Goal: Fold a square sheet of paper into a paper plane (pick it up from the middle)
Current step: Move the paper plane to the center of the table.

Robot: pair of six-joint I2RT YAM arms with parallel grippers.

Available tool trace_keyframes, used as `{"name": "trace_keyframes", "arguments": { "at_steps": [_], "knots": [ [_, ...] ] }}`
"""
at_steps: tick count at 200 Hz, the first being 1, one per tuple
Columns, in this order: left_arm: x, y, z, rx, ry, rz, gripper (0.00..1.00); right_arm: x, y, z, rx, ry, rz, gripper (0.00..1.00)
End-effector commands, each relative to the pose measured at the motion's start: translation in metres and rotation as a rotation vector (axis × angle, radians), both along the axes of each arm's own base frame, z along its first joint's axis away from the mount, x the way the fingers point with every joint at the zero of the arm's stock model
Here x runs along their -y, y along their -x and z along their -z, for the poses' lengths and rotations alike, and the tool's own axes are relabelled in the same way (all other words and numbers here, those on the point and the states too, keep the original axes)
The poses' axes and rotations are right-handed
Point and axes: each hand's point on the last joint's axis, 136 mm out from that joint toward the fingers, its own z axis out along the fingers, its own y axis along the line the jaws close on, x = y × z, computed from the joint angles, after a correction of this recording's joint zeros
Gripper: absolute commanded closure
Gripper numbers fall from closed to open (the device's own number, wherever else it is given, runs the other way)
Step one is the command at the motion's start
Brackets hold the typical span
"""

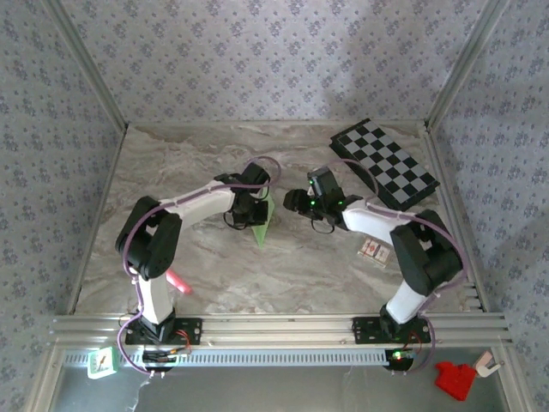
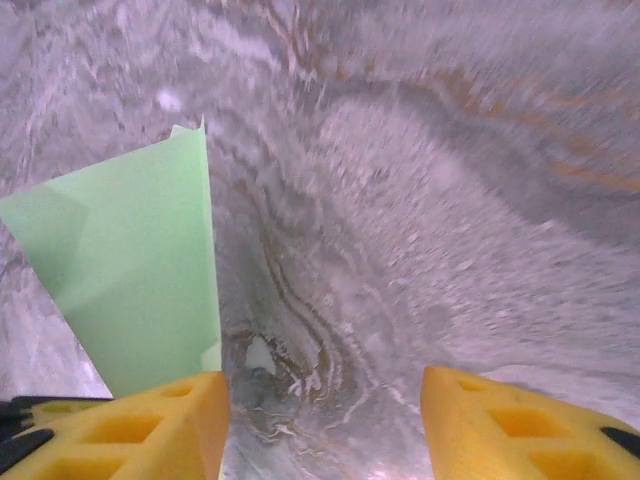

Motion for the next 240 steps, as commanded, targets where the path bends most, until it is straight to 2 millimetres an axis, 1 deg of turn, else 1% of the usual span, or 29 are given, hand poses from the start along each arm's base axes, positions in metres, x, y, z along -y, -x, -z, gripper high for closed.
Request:
{"name": "trace_keyframes", "arguments": {
  "at_steps": [1,18,30,48,88,94,134,185,209,226,240],
  "knots": [
    [-0.014,-0.015,-0.001,0.016,-0.091,0.020,0.96,0.031,0.005,0.005,0.032,0.132,0.068,0.40],
    [-0.017,-0.026,0.000,0.014,-0.117,0.018,0.95,0.038,0.007,0.000,0.056,0.144,0.089,0.38],
    [-0.018,-0.031,0.001,0.015,-0.131,0.018,0.94,0.041,0.009,0.001,0.058,0.151,0.096,0.38],
    [-0.018,-0.034,0.006,-0.001,-0.158,0.031,0.92,0.044,0.010,0.002,0.055,0.155,0.103,0.38],
    [-0.016,-0.029,0.020,-0.046,-0.174,0.036,0.90,0.042,0.012,0.004,0.045,0.139,0.098,0.38],
    [-0.016,-0.027,0.022,-0.052,-0.177,0.037,0.88,0.042,0.013,0.005,0.041,0.136,0.100,0.38],
    [-0.015,-0.022,0.029,-0.071,-0.191,0.038,0.83,0.039,0.015,0.008,0.032,0.119,0.092,0.39],
    [-0.014,-0.021,0.031,-0.076,-0.203,0.042,0.82,0.038,0.016,0.007,0.031,0.113,0.092,0.39],
    [-0.014,-0.022,0.032,-0.077,-0.206,0.045,0.83,0.038,0.016,0.007,0.029,0.114,0.091,0.38],
    [-0.014,-0.024,0.029,-0.067,-0.206,0.045,0.85,0.039,0.016,0.006,0.031,0.115,0.092,0.38],
    [-0.013,-0.028,0.022,-0.043,-0.203,0.044,0.87,0.039,0.015,0.005,0.036,0.118,0.092,0.38]
  ]
}}
